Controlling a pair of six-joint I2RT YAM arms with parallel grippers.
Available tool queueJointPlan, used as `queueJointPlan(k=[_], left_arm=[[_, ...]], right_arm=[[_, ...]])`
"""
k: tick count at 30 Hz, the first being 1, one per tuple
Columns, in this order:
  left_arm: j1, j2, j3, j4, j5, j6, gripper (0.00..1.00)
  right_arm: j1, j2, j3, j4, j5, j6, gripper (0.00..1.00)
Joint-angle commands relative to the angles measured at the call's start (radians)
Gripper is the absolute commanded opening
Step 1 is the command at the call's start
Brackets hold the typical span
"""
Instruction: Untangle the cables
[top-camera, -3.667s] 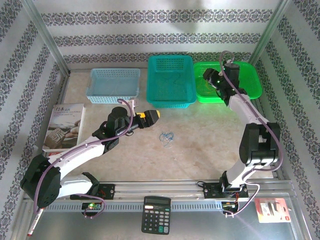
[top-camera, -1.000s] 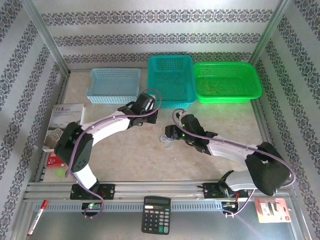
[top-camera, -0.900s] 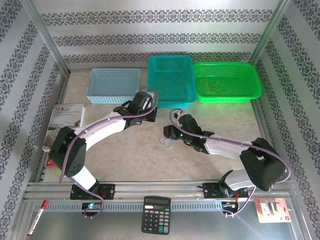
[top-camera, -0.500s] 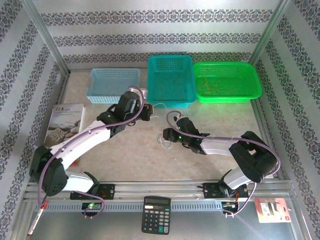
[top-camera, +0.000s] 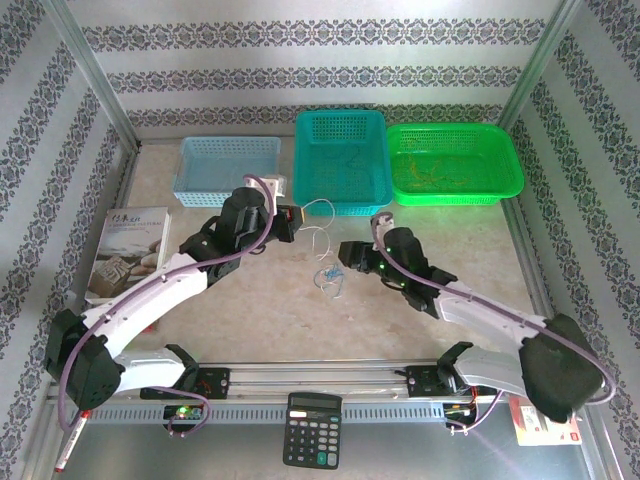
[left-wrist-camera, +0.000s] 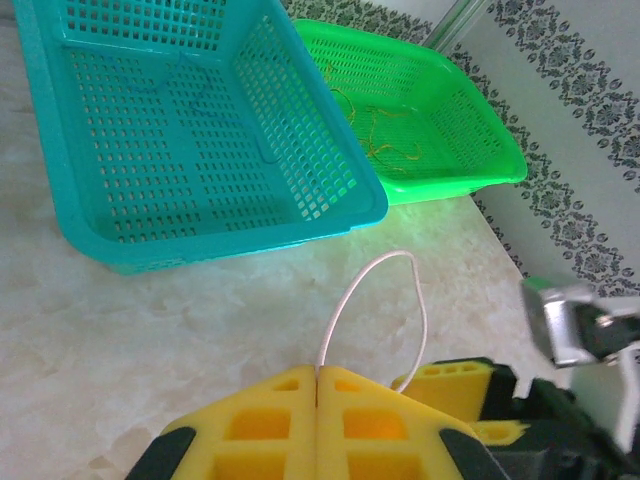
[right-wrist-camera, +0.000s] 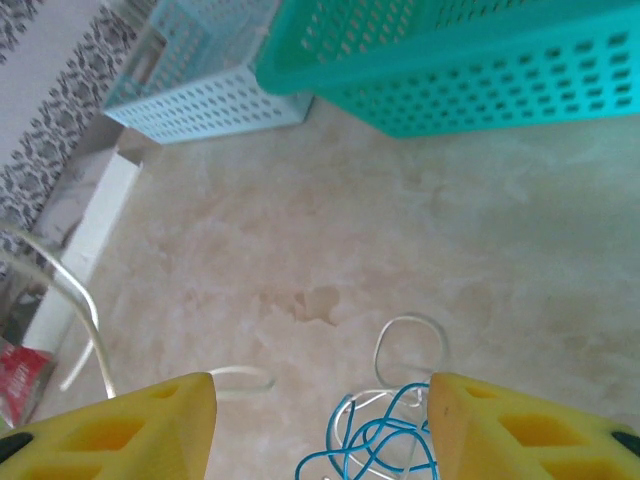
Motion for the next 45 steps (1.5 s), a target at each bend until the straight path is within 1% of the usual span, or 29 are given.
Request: queueJointPlan(k=[1,5,11,19,24,27,32,38,41,45], left_arm=[[-0.008,-0.028,-0.011,0.061,0.024,0.004,0.0],[-0.008,-0.03,-0.024,0.084,0.045,0.01,0.0],[-0.009,-0.024,-0.026,0.1,0.07,0.012,0.0],[-0.009,-0.02,-0.03,0.125,0.089,0.003,0.0],[-0.009,-0.02,-0.03,0.132,0.096,0.0,0.0],[-0.008,-0.021,-0.033,0.13,0.094,0.0,0.0],[-0.008,-0.028,-0.039,0.125,0.079,0.002,0.0],[-0.009,-0.032,-0.042,0.125,0.081,0.004,0.0],[-0.008,-0.032,-0.045,0.131,0.084,0.001,0.0],[-0.009,-0.03,-0.045,0.135,0.086,0.001,0.0]], right_arm=[[-0.034,-0.069,0.0,-0.069,-0.02,-0.021,0.58],[-0.073,-0.095,0.043,-0.086,-0.07,-0.035,0.62],[-0.081,-0.02,0.155,-0.054,-0.168,-0.051,0.65],[-0.052,0.099,0.275,-0.014,-0.175,-0.053,0.66],[-0.043,0.158,0.306,0.017,-0.17,-0.041,0.65],[-0.042,0.165,0.299,0.027,-0.165,-0.034,0.63],[-0.065,0.101,0.24,-0.007,-0.137,-0.042,0.62],[-0.119,-0.058,0.131,-0.05,-0.111,-0.025,0.6],[-0.118,-0.104,0.116,-0.059,-0.125,-0.03,0.62],[-0.091,-0.11,0.148,-0.056,-0.146,-0.05,0.65]])
